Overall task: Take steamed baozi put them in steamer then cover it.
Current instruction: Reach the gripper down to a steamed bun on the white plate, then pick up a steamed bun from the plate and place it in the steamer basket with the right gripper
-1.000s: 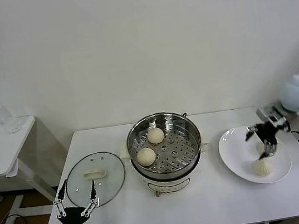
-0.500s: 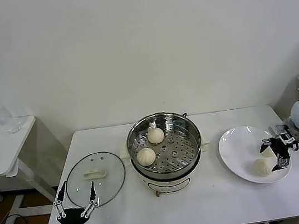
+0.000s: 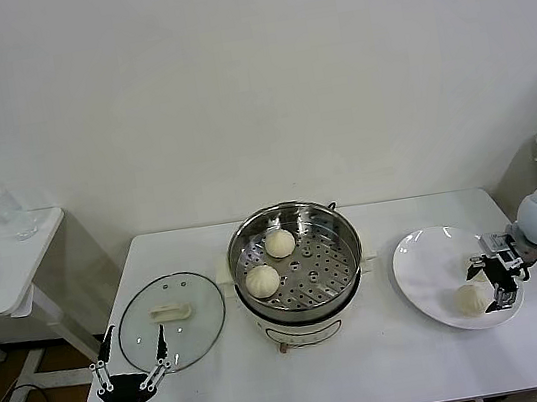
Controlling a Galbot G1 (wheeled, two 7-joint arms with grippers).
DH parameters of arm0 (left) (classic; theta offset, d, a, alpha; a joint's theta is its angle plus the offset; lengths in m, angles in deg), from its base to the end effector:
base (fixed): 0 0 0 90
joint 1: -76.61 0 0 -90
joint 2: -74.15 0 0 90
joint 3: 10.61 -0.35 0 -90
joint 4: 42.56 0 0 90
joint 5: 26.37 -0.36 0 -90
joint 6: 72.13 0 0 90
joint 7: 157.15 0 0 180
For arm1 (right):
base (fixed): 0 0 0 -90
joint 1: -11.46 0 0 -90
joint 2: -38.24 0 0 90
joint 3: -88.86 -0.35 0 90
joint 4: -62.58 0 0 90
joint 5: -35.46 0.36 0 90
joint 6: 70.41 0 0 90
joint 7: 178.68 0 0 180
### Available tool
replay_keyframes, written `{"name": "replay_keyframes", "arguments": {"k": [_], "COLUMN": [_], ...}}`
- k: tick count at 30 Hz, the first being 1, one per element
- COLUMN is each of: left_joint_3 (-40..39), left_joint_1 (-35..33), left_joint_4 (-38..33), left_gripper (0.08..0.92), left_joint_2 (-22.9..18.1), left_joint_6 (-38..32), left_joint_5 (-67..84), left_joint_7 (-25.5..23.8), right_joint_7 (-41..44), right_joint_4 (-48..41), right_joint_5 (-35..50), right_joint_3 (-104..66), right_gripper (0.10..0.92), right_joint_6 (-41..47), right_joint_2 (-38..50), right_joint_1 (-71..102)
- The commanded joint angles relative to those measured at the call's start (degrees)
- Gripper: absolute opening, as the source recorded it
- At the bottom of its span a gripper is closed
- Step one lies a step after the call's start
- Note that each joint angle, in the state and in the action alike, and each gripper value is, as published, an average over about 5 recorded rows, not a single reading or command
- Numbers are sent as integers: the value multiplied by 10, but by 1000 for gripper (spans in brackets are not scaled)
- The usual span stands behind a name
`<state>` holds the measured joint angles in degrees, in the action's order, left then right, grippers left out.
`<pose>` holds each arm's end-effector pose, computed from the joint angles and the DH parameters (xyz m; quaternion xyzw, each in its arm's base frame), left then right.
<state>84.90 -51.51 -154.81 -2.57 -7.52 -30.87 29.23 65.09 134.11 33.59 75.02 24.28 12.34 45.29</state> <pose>0.1371 0.0802 -0.3626 0.0023 0.9843 0.1485 0.0958 0.4616 -0.2726 -0.2110 0.4976 -0.5409 0.5025 0.4553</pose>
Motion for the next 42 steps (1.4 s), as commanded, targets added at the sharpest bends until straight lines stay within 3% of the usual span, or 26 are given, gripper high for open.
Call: {"name": "replay_keyframes", "arguments": {"k": [1, 21, 27, 33, 42], "left_joint_3": [3, 9, 12, 10, 6], "left_joint_1": [-1, 3, 2, 1, 2], "left_joint_4": [0, -10, -15, -17, -10], "left_gripper": [823, 823, 823, 823, 823], "left_joint_2": [0, 3, 8, 8, 5], "left_joint_6": [1, 4, 6, 7, 4], "left_joint_5": [4, 11, 15, 15, 14], "left_joint_7": [0, 0, 0, 0, 0], "right_joint_7": [-11, 8, 25, 34, 14], "right_joint_4": [-9, 35, 61, 72, 112], "right_joint_5": [-4, 11, 22, 39, 90], "right_joint_3": [-2, 3, 55, 120, 226], "right_gripper": [767, 664, 651, 638, 631], "right_joint_6": [1, -11, -108, -255, -313], "right_joint_2": [-10, 12, -9, -92, -225], "right_joint_1": [11, -48, -206, -374, -512]}}
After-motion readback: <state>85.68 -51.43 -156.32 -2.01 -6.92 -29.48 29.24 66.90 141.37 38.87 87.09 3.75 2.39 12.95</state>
